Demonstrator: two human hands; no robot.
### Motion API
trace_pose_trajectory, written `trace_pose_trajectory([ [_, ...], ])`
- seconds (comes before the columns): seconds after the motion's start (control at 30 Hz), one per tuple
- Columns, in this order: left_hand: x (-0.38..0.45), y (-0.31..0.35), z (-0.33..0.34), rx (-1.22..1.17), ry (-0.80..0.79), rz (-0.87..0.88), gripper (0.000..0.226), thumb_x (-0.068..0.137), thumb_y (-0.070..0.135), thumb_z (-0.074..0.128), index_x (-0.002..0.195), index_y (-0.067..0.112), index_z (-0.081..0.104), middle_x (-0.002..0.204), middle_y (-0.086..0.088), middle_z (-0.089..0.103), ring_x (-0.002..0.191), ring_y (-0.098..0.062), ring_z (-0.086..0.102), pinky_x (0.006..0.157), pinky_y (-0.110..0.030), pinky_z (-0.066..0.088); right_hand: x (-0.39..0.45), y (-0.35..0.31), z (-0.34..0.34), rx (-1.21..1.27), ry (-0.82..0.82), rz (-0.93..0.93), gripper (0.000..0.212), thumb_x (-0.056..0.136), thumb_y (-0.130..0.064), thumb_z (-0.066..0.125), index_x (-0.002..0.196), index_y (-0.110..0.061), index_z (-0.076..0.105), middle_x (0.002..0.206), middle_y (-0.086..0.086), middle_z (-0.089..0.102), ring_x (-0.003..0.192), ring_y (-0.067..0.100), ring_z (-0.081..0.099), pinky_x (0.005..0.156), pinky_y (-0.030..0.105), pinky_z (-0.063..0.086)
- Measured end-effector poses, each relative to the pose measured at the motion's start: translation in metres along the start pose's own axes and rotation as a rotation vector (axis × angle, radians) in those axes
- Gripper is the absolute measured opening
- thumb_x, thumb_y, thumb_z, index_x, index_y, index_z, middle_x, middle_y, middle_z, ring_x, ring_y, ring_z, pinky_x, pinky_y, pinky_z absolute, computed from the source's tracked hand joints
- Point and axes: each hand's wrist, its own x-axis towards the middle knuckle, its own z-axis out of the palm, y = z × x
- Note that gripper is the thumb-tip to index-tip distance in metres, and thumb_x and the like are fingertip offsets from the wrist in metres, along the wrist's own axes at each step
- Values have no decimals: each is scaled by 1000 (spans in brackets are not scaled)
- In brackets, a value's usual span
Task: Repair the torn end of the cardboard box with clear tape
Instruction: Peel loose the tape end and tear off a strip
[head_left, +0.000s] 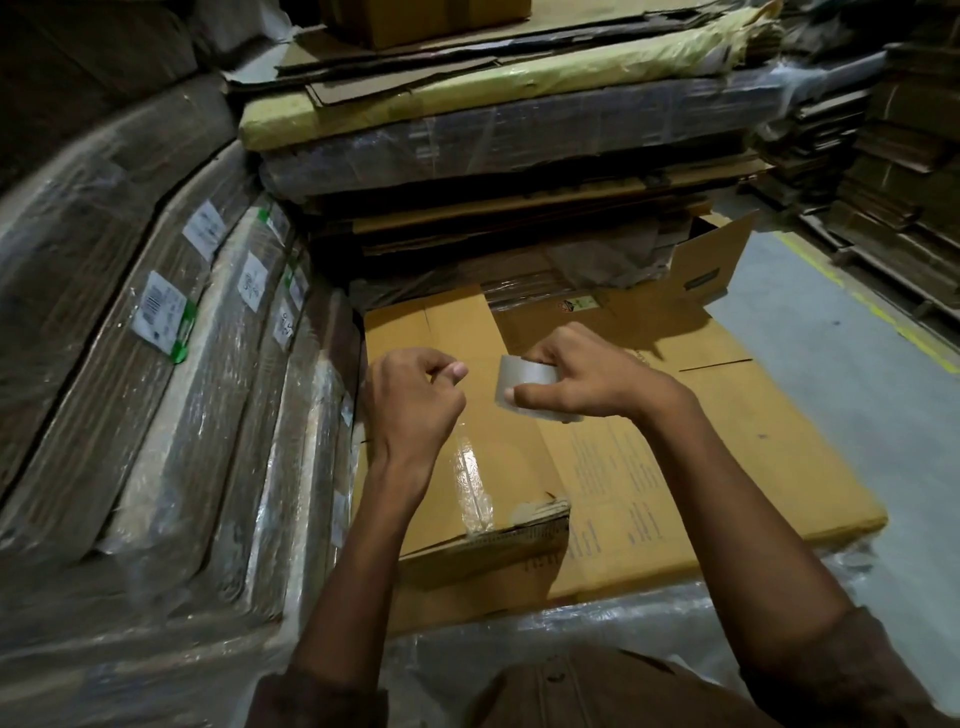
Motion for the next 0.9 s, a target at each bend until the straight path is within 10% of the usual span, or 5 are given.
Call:
trace_pose_trajectory([
  [0.3,-10,-21,26,72,-169,-119,12,85,28,77,78,18,80,78,2,77,68,-15,69,65,-32,58,-1,59,28,8,-177,321,52,81,-51,75,73,-1,67,66,9,66,52,22,62,51,39,48],
  [0.53,-20,-70,61,94,-336,-329,17,84,31,79,81,14,82,79,-5,77,74,-23,72,60,-27,43,-12,87,55,175,-351,366,32,77,-43,67,63,-16,56,60,3,46,57,19,40,59,36,30],
  [0.9,-59,-87,102,177,-528,-487,28,82,35,80,63,17,71,83,-1,76,81,-24,71,69,-32,51,-32,137,95,-33,-469,634,34,82,-45,78,81,-11,77,86,8,76,82,27,71,70,38,55],
])
